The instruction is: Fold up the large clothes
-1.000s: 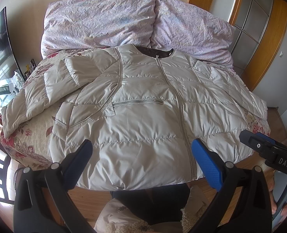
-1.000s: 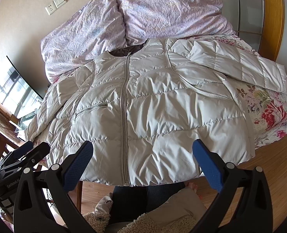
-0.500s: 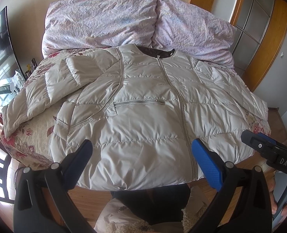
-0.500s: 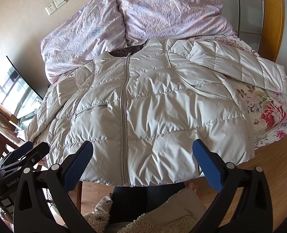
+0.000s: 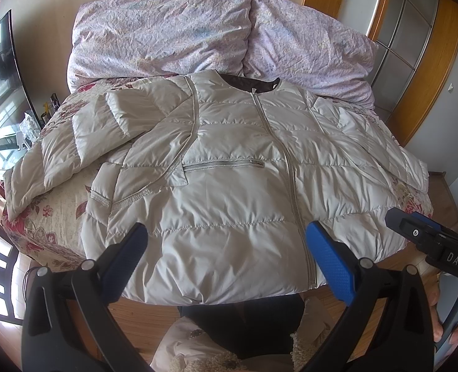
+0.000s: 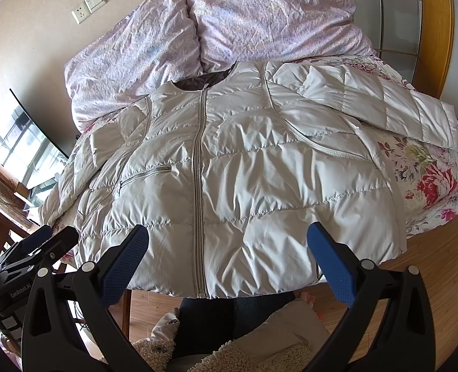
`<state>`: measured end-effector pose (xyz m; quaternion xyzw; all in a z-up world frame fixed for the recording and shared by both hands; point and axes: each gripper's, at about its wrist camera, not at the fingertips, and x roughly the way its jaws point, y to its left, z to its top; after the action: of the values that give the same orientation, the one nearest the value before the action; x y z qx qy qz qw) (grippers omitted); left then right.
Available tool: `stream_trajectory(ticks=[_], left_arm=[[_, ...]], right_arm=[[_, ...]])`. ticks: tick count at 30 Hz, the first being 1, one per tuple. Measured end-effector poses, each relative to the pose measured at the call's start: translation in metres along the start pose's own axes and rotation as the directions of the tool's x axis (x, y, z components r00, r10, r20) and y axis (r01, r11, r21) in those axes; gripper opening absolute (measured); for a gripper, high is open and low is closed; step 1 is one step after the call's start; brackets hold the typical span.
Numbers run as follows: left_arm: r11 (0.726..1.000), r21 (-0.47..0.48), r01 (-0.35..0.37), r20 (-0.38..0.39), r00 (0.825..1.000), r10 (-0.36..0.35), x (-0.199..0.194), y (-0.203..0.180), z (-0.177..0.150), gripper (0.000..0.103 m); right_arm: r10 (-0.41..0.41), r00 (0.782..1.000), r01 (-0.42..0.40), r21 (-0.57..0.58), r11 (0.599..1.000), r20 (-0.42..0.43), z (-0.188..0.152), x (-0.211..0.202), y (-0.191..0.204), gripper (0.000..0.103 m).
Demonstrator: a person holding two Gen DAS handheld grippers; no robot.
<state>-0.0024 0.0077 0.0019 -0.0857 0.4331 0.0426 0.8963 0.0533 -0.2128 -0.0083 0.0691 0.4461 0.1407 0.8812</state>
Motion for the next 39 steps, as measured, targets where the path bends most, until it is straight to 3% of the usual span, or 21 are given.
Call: stream_trajectory(ticks=[27,39], left_arm=[[1.000,0.000,-0.004,0.001,1.000,0.004,0.000,0.001,0.000,0.101],[1.000,0.003,-0.026,-0.013,1.000,0.026,0.020,0.002,0.008,0.101]], right_arm=[[0.004,1.000,-0.004,0.019,1.000,-0.012,0.001,0.006,-0.004,0.102],[0.001,1.000,-0.001,0.035,0.999,0.003,0.009,0.018,-0.010,0.102]])
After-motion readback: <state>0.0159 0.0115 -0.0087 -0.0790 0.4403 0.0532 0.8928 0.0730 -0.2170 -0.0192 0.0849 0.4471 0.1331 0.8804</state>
